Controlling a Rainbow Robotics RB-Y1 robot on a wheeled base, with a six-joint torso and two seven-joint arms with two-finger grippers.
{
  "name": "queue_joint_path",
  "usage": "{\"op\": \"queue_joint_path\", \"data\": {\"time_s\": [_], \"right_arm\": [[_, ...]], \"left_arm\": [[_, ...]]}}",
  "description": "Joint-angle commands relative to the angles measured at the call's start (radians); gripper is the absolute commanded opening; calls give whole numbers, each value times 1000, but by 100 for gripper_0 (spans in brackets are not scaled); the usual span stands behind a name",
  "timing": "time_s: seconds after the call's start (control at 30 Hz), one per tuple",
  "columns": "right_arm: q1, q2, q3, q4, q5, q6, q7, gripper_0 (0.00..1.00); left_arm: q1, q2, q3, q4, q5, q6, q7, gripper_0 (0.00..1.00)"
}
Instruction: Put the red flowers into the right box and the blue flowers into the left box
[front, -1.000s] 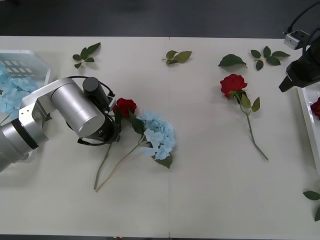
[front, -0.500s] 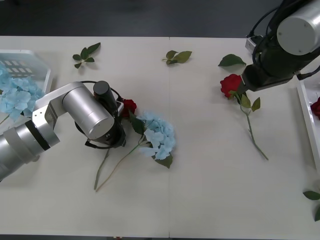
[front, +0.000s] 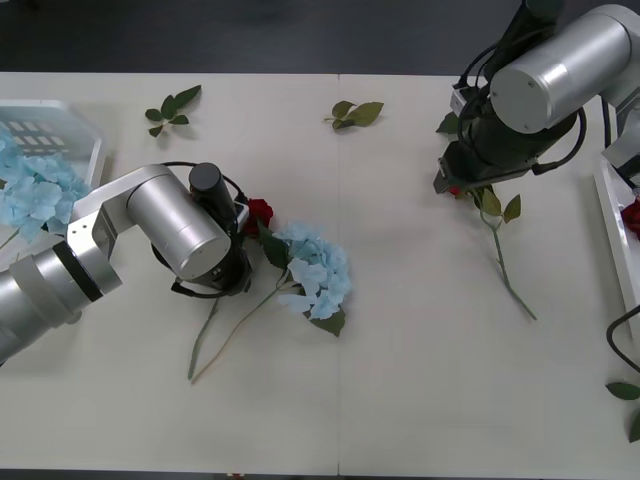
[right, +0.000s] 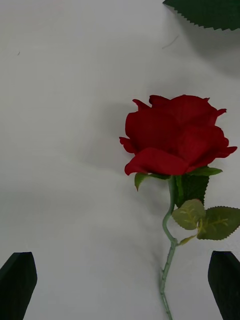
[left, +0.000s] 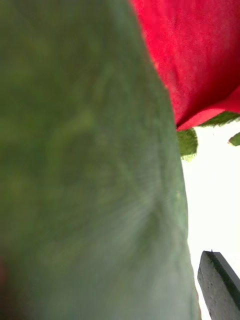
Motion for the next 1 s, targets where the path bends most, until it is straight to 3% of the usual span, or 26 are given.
{"op": "queue_joint_path", "data": {"time_s": [0.03, 0.27, 0.37, 0.47, 1.0], "right_arm": [[-23, 20, 13, 37, 32, -43, -31, 100], [-18, 20, 79, 66, 54, -97, -29, 100], [-4, 22, 88, 86, 58, -116, -26, 100], [3, 22, 114, 94, 81, -136, -25, 100], [60, 17, 130, 151, 120, -227, -11, 100]], "left_arm": [[-28, -4, -24, -5, -18, -13, -29, 91], [-28, -4, -50, -5, -18, -28, -28, 85], [-28, -4, -50, -5, -18, -27, -29, 54], [-28, -4, -50, -5, -18, -27, -29, 0], [-34, 22, -26, -53, -31, -33, -46, 0]]}}
